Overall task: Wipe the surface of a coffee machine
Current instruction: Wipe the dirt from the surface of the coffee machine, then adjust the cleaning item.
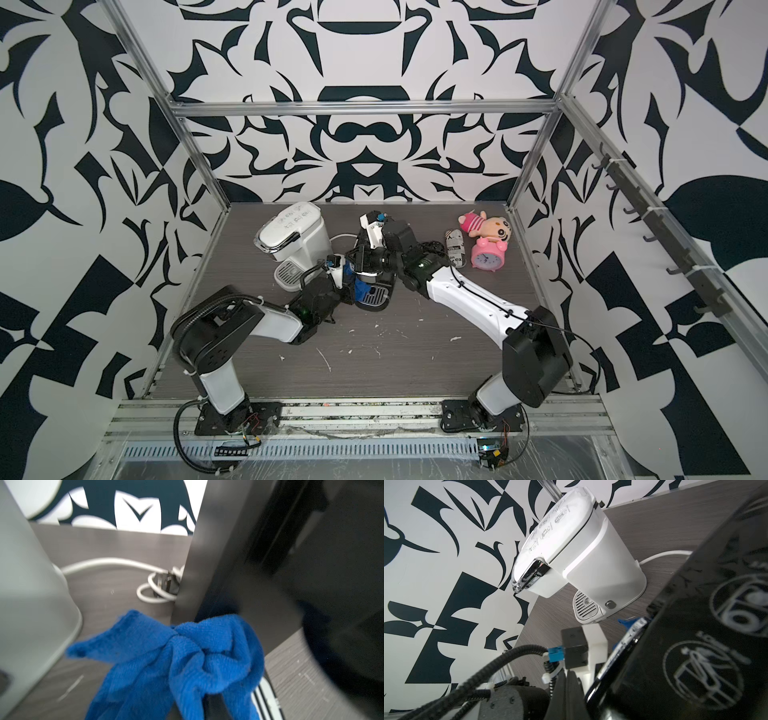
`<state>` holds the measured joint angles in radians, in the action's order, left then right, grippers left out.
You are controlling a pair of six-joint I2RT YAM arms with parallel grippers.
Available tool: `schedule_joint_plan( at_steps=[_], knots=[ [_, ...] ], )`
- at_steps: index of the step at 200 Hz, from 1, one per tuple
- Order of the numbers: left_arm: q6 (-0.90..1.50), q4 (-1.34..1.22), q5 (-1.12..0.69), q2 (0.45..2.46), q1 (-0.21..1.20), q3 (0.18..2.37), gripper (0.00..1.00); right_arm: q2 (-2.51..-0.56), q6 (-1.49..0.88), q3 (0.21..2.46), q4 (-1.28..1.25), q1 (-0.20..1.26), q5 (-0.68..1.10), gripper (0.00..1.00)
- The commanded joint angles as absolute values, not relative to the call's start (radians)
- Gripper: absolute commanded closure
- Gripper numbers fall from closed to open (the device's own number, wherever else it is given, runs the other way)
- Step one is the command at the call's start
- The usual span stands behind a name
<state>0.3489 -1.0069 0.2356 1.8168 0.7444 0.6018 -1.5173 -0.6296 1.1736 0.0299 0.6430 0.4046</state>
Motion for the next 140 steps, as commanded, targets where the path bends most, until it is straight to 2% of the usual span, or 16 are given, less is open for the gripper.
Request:
schedule_joint_plan(
  at_steps=[1,48,70,104,140],
  knots=[
    [0.374,-1.048,0.210,1.797,0.742,0.629,1.00,-1.583,-0.618,1.094,0.328,0.630,0.349,1.00],
    [0.372,-0.918,0.277,1.576,0.742,0.587,1.00,-1.533,-0.618,1.106,0.345,0.630,0.342,1.00],
    [0.385,-0.758,0.347,1.410,0.742,0.585,1.00,-1.503,-0.619,1.143,0.354,0.630,0.351,1.00],
    [0.358,-0.449,0.360,1.167,0.741,0.688,1.00,-1.438,-0.588,1.253,0.389,0.630,0.348,0.75],
    [0.255,-0.311,0.208,1.016,0.737,0.788,1.00,-1.315,-0.566,1.298,0.349,0.629,0.348,0.53]
  ],
)
